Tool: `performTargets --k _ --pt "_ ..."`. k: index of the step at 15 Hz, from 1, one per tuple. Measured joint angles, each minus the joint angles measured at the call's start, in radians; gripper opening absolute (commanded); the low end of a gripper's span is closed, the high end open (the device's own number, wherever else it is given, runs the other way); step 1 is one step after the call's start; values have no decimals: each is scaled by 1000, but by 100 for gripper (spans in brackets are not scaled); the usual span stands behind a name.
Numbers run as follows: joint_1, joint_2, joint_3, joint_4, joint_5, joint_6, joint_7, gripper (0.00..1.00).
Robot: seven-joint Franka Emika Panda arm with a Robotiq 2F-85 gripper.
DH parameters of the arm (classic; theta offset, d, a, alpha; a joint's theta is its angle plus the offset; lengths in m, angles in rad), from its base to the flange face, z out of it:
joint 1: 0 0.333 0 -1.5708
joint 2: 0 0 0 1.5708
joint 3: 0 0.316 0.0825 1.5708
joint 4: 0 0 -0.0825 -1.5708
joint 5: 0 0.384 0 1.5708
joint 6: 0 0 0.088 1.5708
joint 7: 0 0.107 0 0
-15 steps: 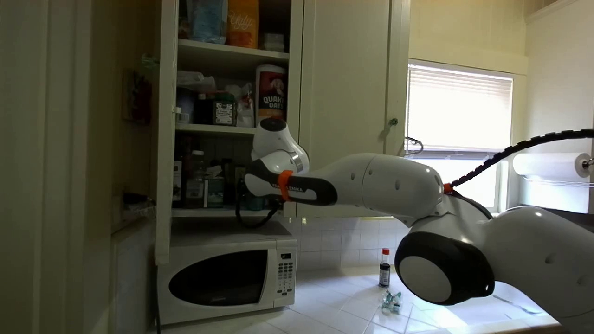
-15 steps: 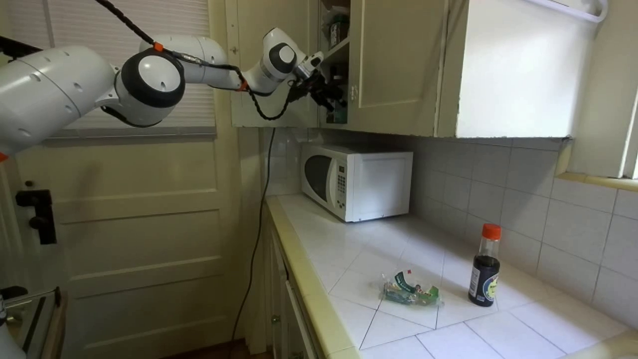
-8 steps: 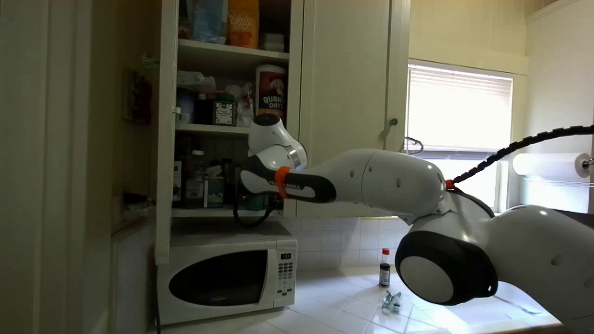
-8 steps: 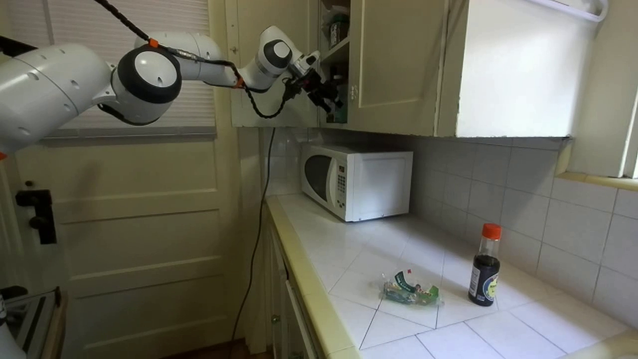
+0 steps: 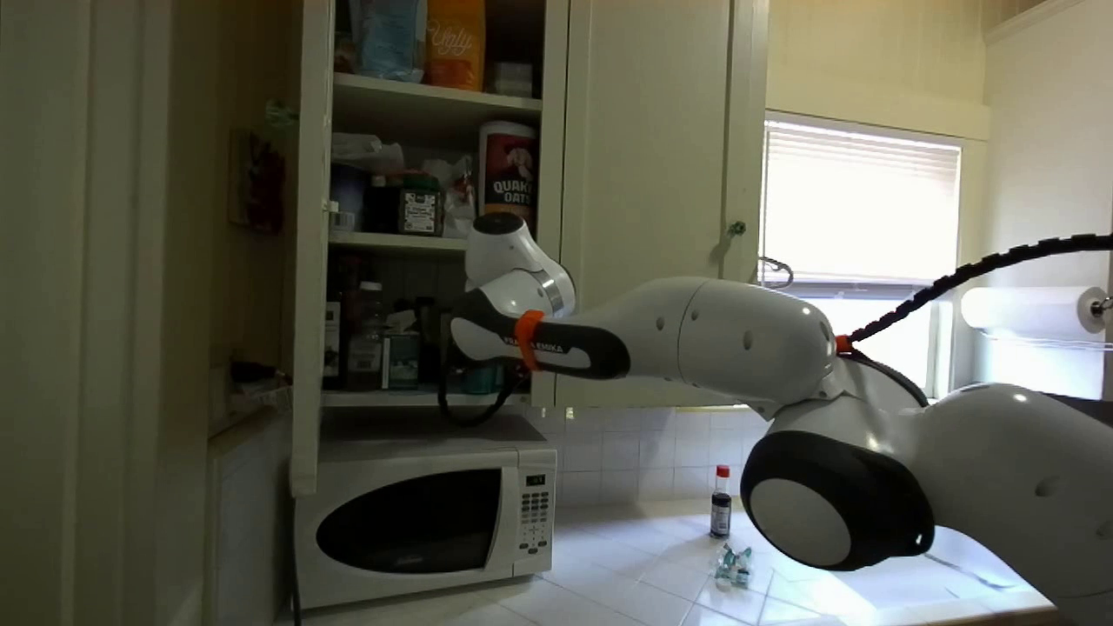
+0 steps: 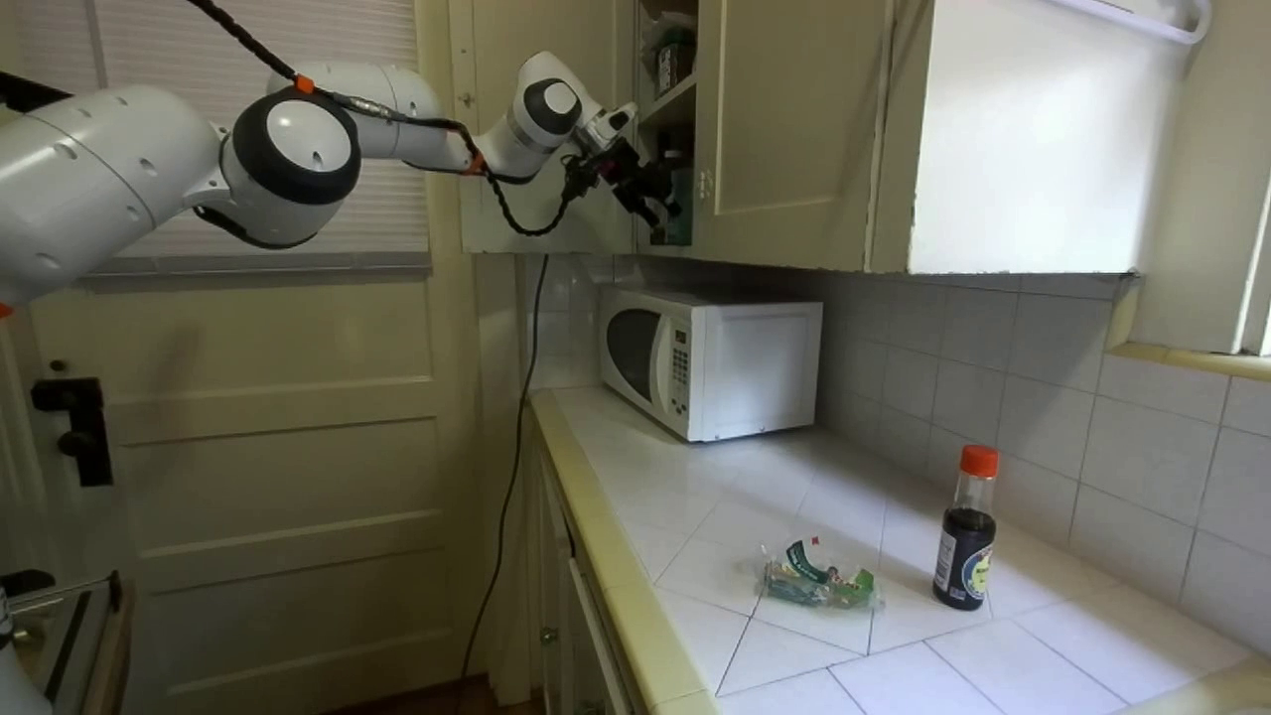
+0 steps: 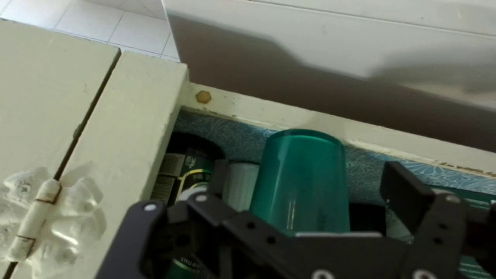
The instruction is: Put the blue cup in the open upper cabinet then close the cabinet.
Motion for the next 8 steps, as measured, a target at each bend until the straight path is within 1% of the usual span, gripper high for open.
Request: performTargets --k 3,8 --pt "0 -32 37 -5 16 1 -86 100" --pt "-14 -124 141 -30 118 10 -218 100"
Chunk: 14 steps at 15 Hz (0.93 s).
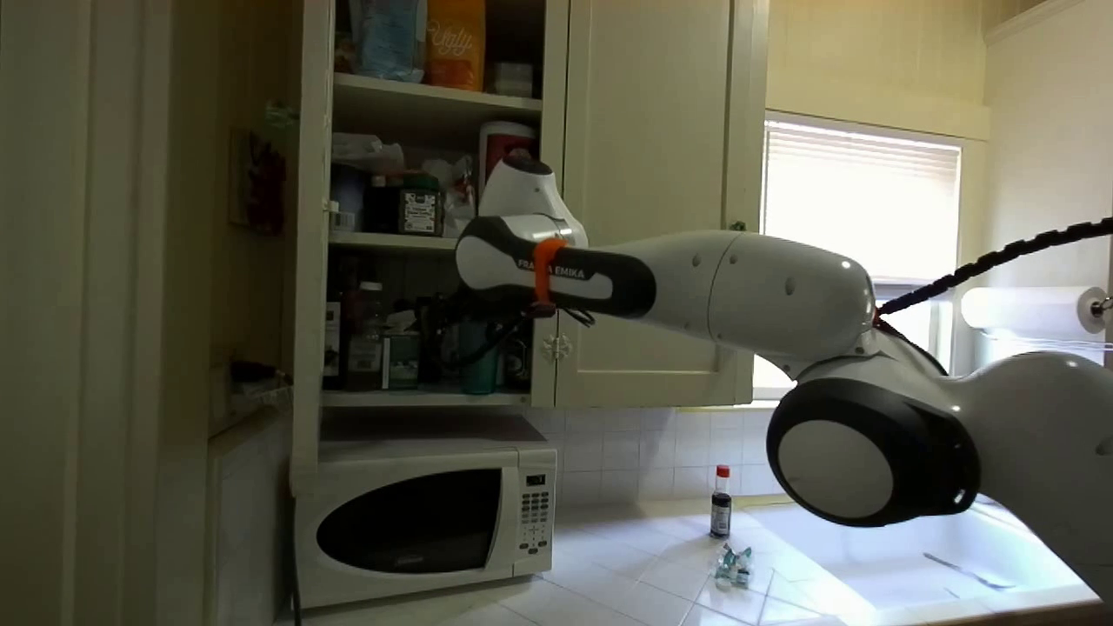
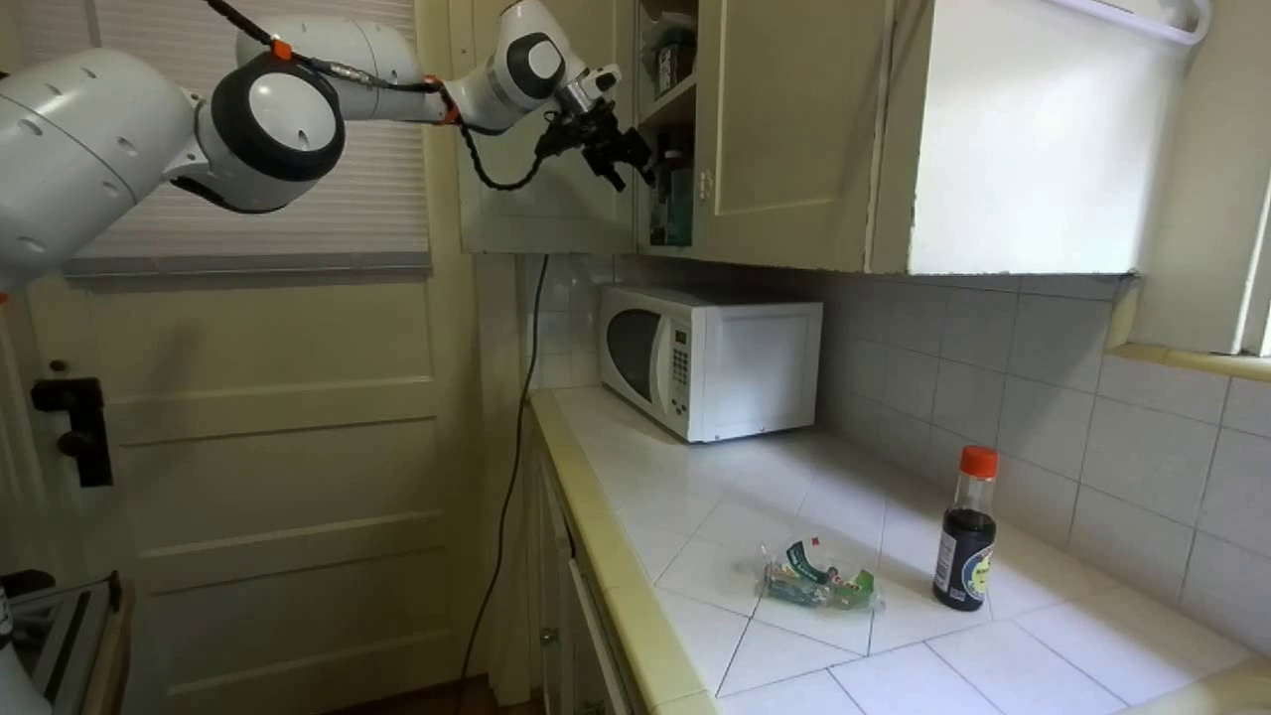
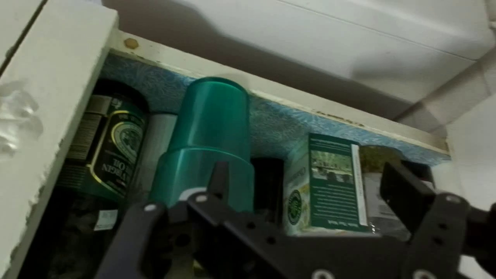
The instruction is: Put the blue cup in the open upper cabinet then close the cabinet.
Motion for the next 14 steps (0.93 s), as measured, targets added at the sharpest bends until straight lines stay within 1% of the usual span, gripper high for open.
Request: performTargets --k 3,6,10,12,14 --pt "-24 -59 72 -34 80 13 -77 100" --pt "-31 -117 100 -87 98 29 -148 100" --pt "-10 -205 89 -205 72 137 -172 100" --pt "14 -255 64 -285 32 210 -147 100" --pt "45 -306 31 -367 -27 268 -96 100"
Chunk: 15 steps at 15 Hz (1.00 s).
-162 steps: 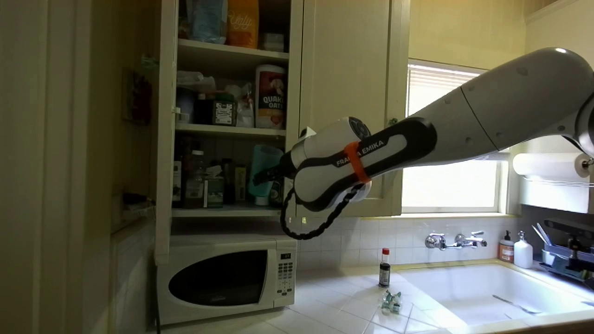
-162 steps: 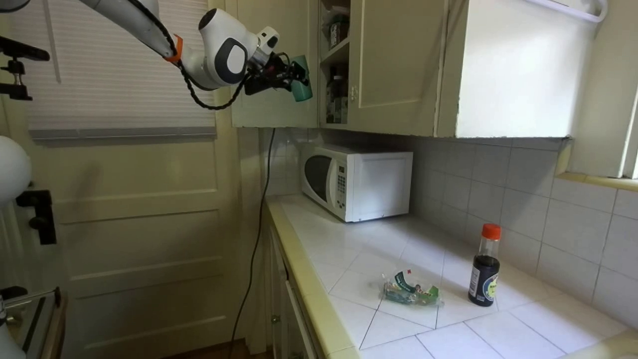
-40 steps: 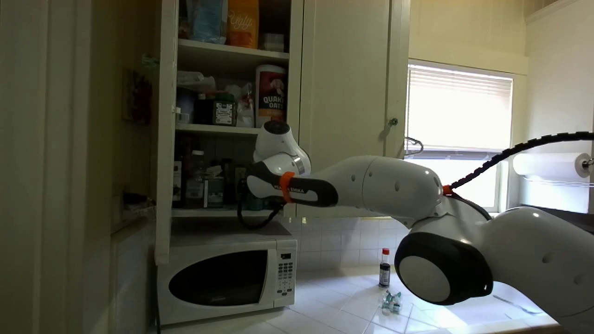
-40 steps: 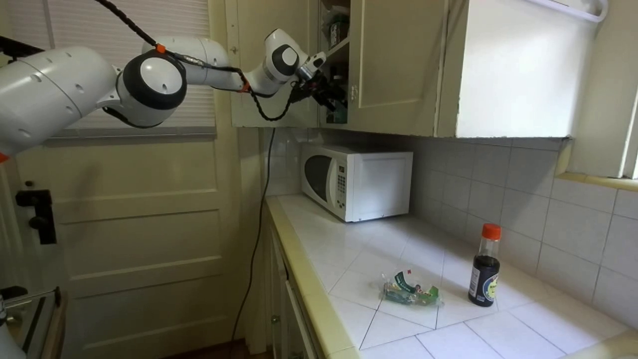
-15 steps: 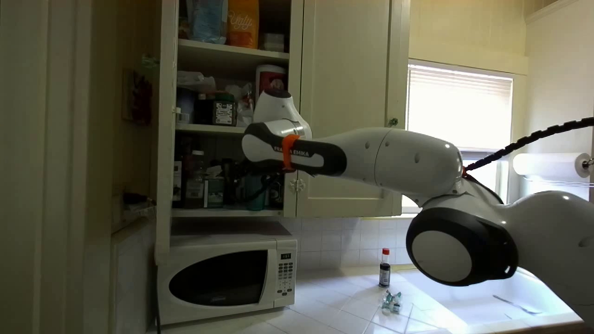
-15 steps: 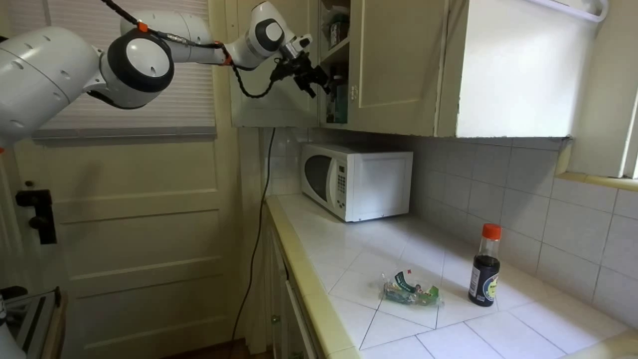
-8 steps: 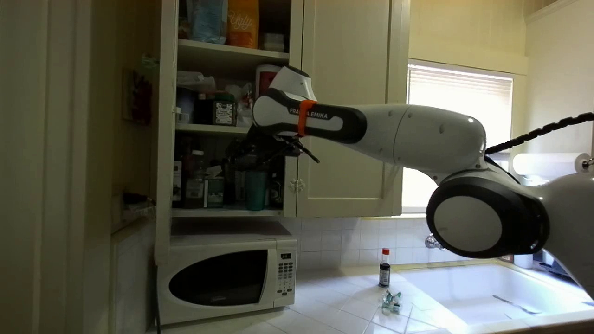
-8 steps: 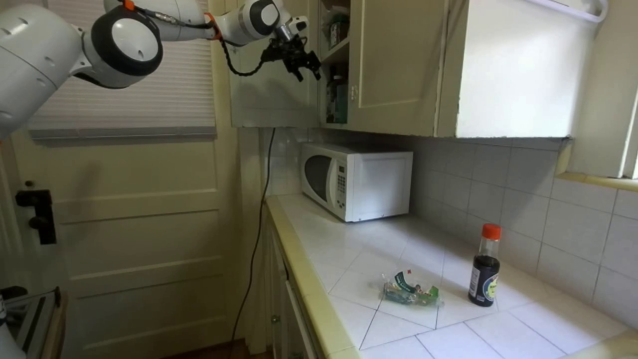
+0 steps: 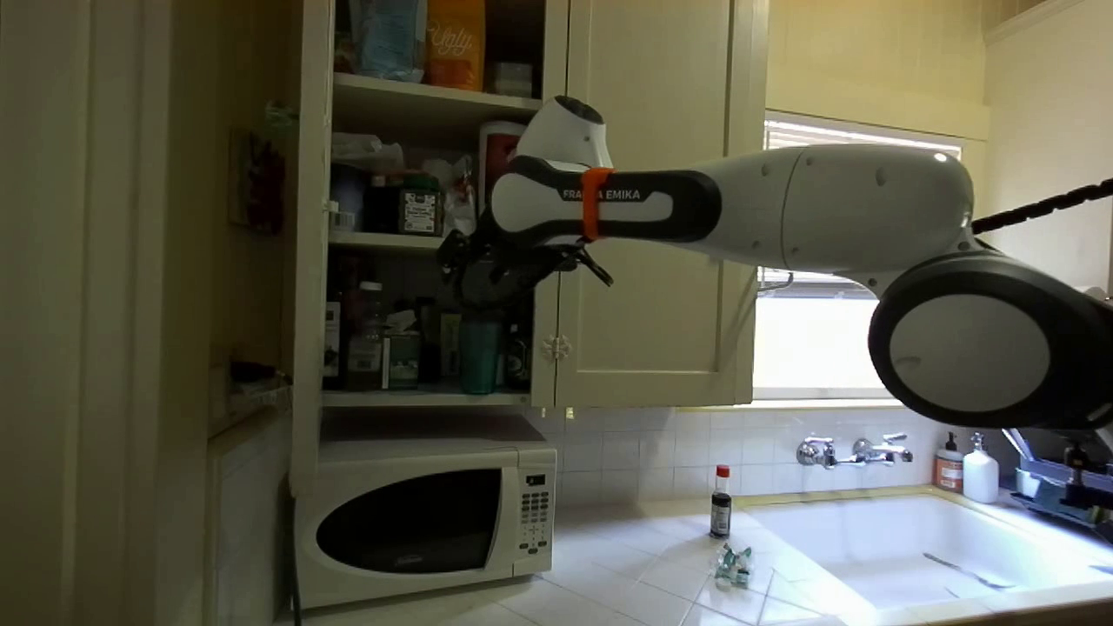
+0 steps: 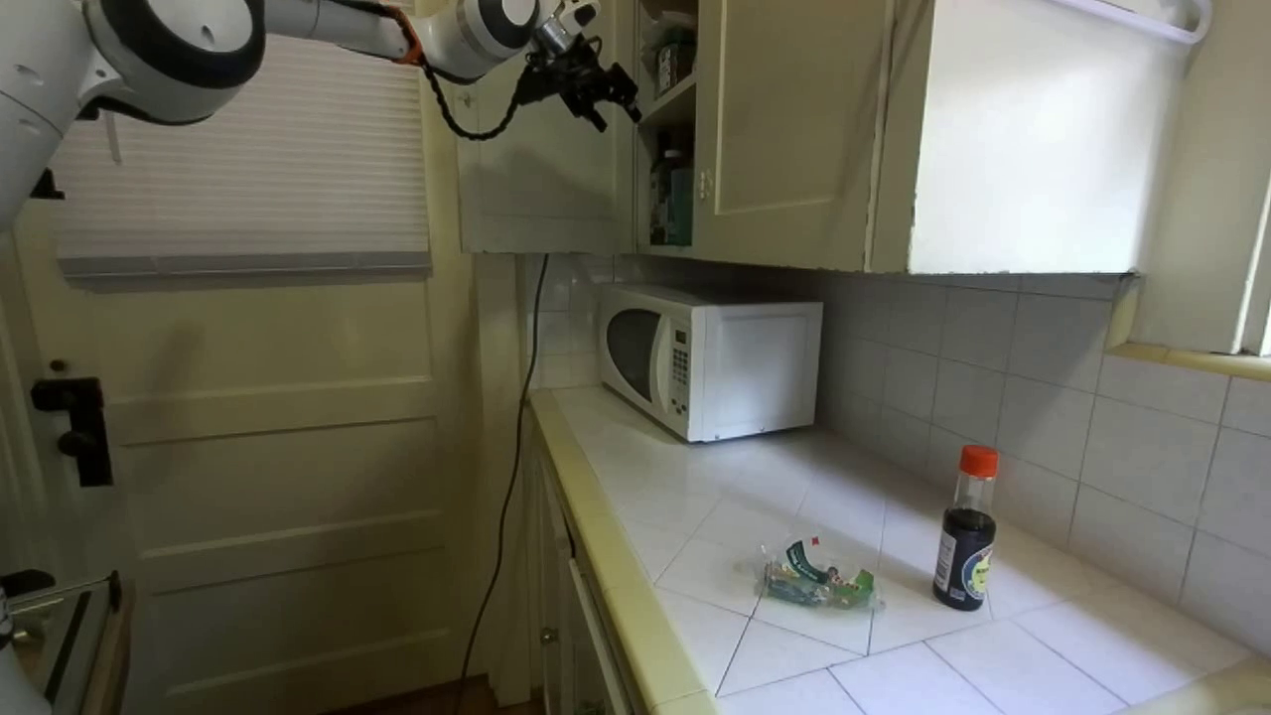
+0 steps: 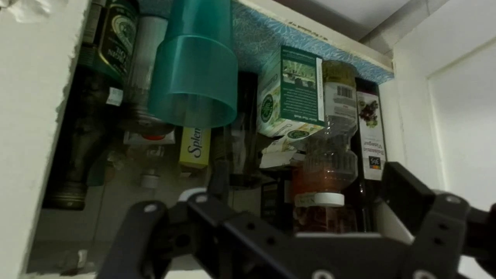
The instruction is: Put the blue cup in the open upper cabinet then close the cabinet.
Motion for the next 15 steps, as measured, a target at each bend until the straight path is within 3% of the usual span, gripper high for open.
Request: performTargets --k 5,10,15 --pt "71 -130 -54 -207 -133 75 86 100" --pt "113 -267 -63 -427 -224 130 171 100" --pt "147 -401 -63 -667 -373 207 379 100"
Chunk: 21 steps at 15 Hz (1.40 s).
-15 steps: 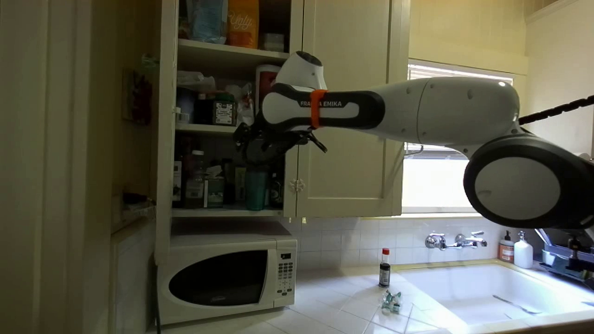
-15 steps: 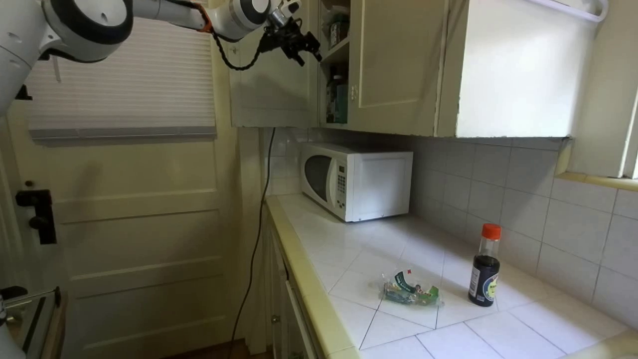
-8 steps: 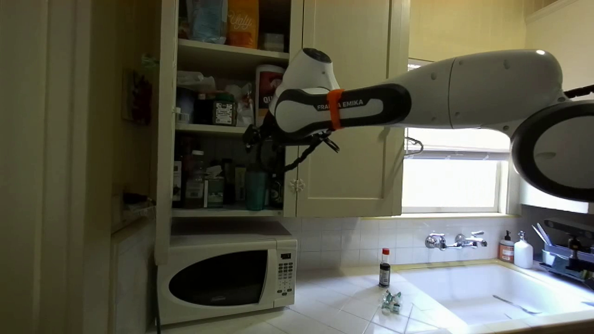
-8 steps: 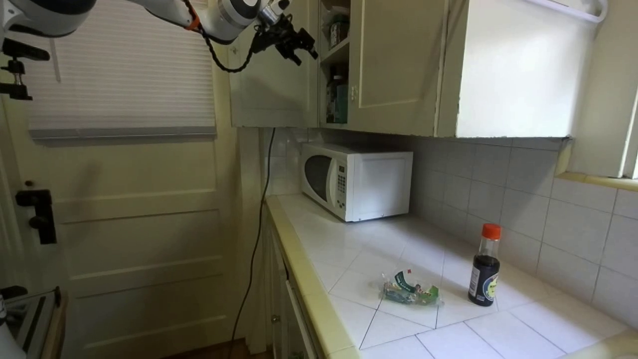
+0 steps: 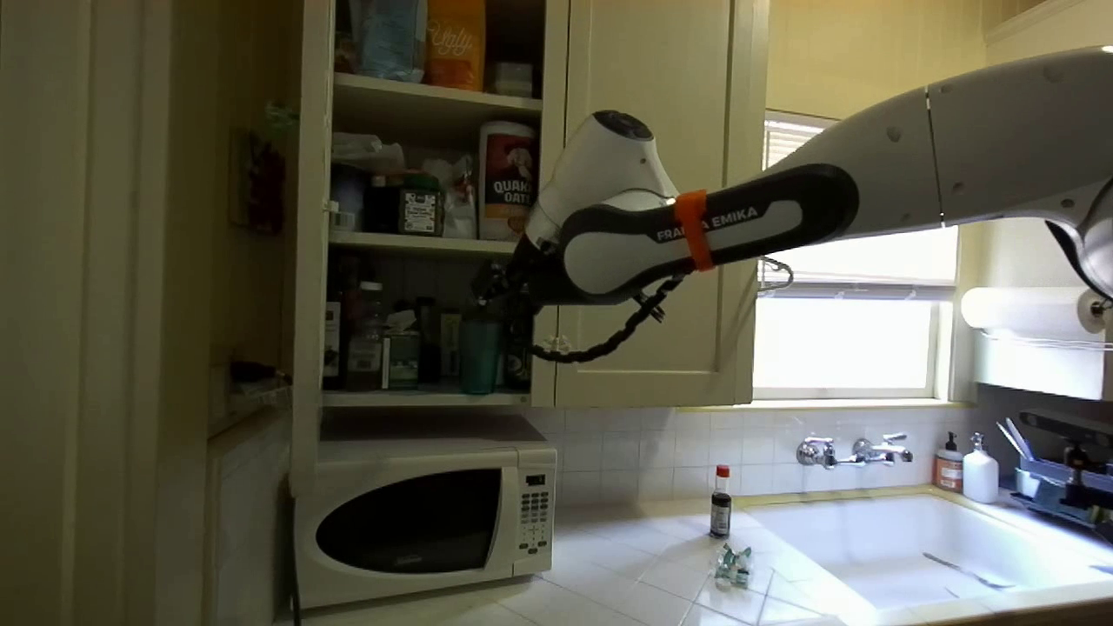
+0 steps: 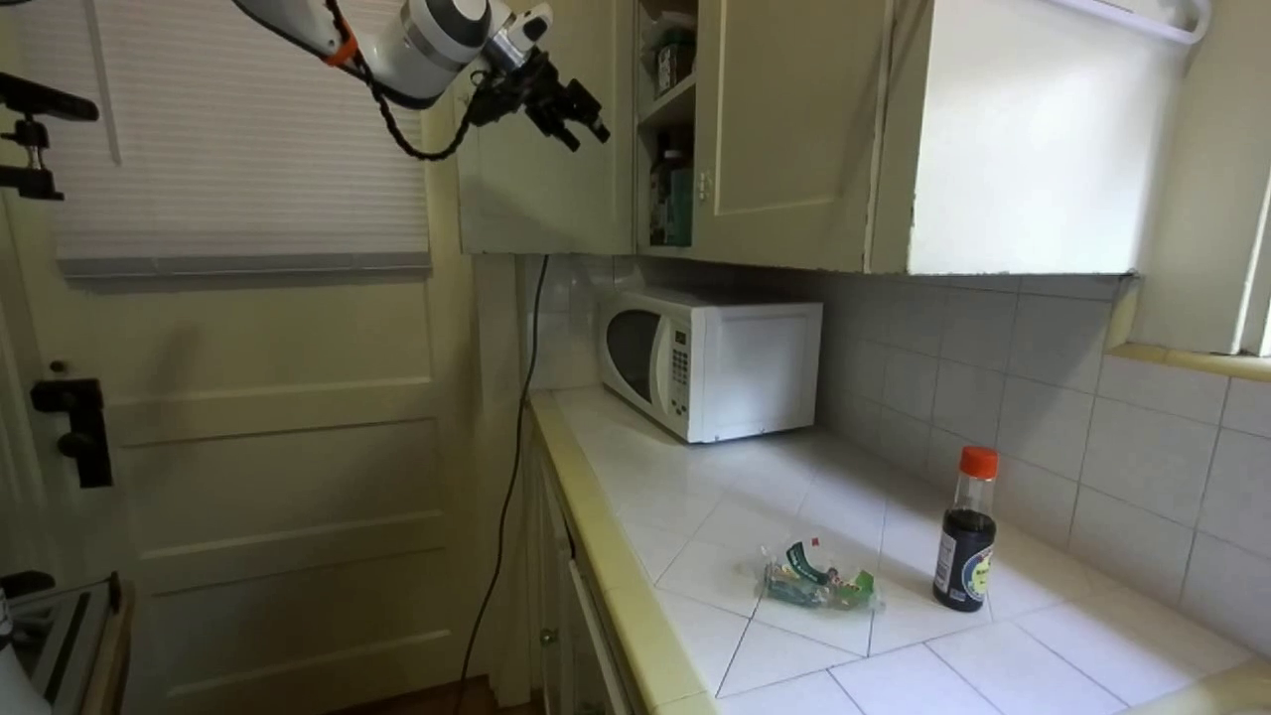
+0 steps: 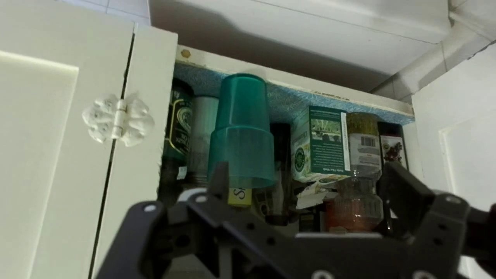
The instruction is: Put the blue cup in the open upper cabinet then close the cabinet.
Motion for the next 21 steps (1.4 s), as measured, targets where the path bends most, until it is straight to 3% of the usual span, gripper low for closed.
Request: performTargets --k 4,8,15,21 --pt "17 -108 14 -213 -136 70 234 100" --pt "15 -220 26 -432 -246 161 377 100" --pt "-8 -400 25 -837 -371 335 394 100" --pt "-19 -451 33 -896 -389 346 397 100"
